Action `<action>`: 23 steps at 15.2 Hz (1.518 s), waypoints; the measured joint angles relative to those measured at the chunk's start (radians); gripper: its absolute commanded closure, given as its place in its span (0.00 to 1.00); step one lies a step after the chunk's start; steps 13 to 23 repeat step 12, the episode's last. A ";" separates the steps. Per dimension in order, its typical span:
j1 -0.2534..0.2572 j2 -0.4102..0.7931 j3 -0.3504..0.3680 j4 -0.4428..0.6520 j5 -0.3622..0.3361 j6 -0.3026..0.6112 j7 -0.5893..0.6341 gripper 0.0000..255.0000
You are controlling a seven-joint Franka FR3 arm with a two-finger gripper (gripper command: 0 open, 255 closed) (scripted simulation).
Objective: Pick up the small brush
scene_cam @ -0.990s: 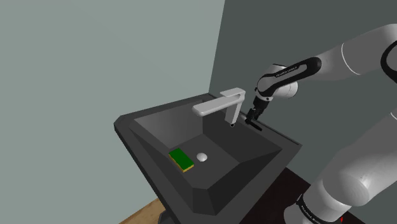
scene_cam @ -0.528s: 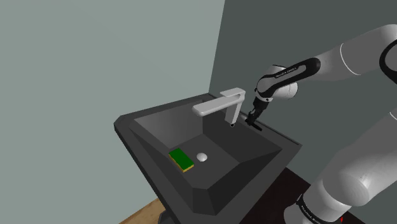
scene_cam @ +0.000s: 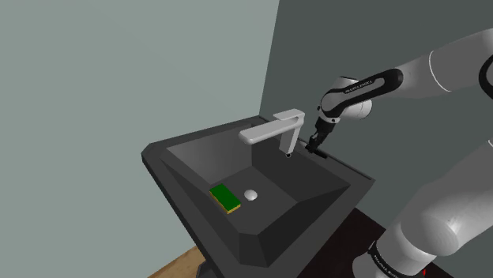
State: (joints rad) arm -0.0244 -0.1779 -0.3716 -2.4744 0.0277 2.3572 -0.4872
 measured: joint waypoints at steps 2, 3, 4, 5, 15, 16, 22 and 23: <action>-0.002 -0.018 0.004 0.012 -0.009 -0.029 0.010 1.00; -0.003 -0.023 0.004 0.021 -0.012 -0.043 0.011 1.00; -0.004 -0.032 0.006 0.030 -0.015 -0.059 0.015 1.00; -0.004 -0.039 0.007 0.036 -0.019 -0.072 0.019 1.00; -0.009 -0.089 0.019 0.082 -0.038 -0.166 0.040 1.00; -0.009 -0.089 0.019 0.082 -0.038 -0.166 0.040 1.00; -0.009 -0.089 0.019 0.082 -0.038 -0.166 0.040 1.00; -0.009 -0.089 0.019 0.082 -0.038 -0.166 0.040 1.00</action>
